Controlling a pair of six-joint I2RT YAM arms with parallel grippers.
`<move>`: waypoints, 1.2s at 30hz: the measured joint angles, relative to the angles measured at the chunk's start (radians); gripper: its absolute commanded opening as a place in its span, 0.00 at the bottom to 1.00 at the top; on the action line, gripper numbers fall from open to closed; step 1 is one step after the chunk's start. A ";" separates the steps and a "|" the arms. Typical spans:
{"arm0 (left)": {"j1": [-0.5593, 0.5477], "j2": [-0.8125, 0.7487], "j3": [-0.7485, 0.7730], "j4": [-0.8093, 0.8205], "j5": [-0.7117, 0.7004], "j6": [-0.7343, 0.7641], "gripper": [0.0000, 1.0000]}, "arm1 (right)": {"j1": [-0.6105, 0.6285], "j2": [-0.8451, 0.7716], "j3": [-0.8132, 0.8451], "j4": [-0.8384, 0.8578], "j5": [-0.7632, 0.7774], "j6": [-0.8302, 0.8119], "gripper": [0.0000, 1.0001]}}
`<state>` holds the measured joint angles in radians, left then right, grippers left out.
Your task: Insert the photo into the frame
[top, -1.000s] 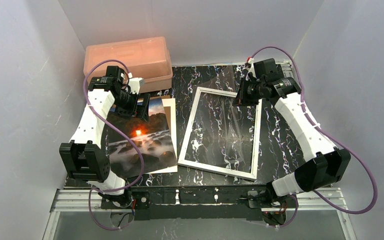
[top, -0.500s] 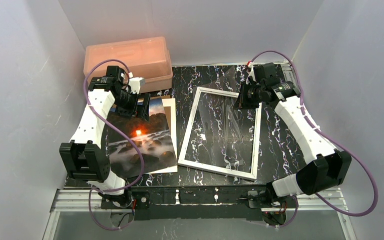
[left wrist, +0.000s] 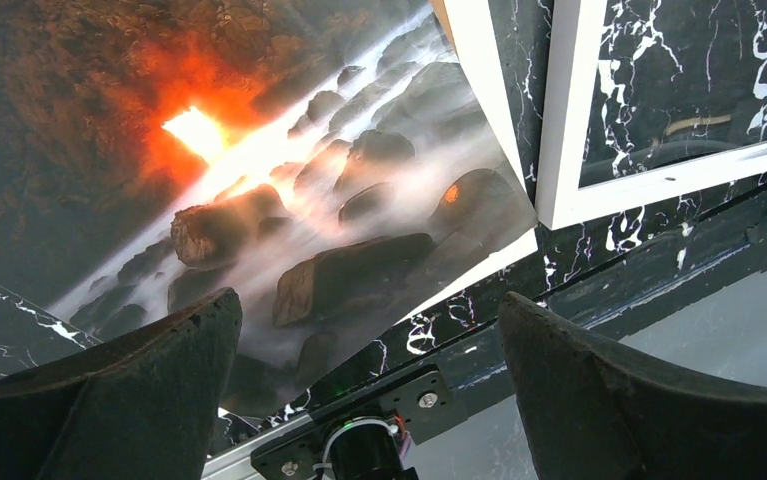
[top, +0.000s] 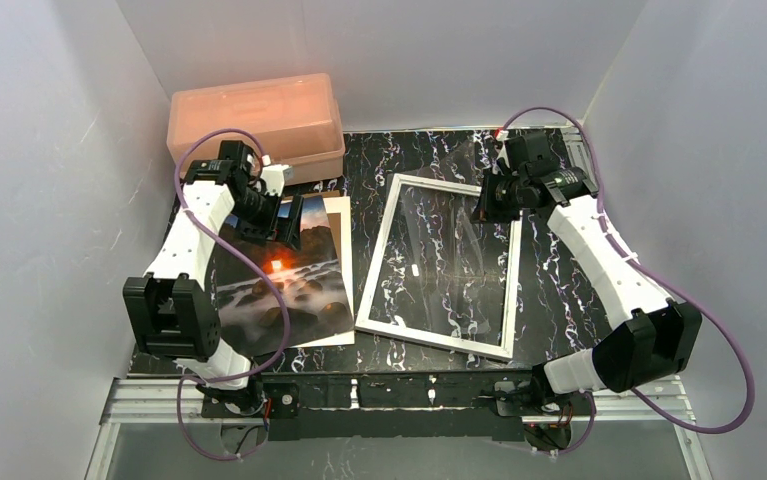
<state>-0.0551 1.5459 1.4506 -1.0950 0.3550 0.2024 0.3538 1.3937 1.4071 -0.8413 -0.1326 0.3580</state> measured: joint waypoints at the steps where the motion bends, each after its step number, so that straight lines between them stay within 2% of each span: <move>1: 0.000 0.005 -0.003 0.004 0.001 0.000 0.99 | 0.000 -0.001 -0.008 0.000 0.006 0.000 0.01; 13: -0.002 0.010 -0.035 0.044 0.018 -0.004 0.99 | -0.008 -0.030 -0.101 0.056 0.028 0.039 0.01; 25: -0.134 0.010 -0.104 0.106 0.027 -0.034 0.98 | -0.043 -0.030 -0.111 0.077 0.010 0.071 0.01; 36: -0.137 0.009 -0.117 0.124 0.027 -0.047 0.98 | -0.069 -0.011 -0.161 0.129 -0.013 0.087 0.01</move>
<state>-0.1921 1.5547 1.3338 -0.9714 0.3820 0.1558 0.2844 1.3827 1.2457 -0.7128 -0.1455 0.4454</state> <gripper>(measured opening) 0.984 0.031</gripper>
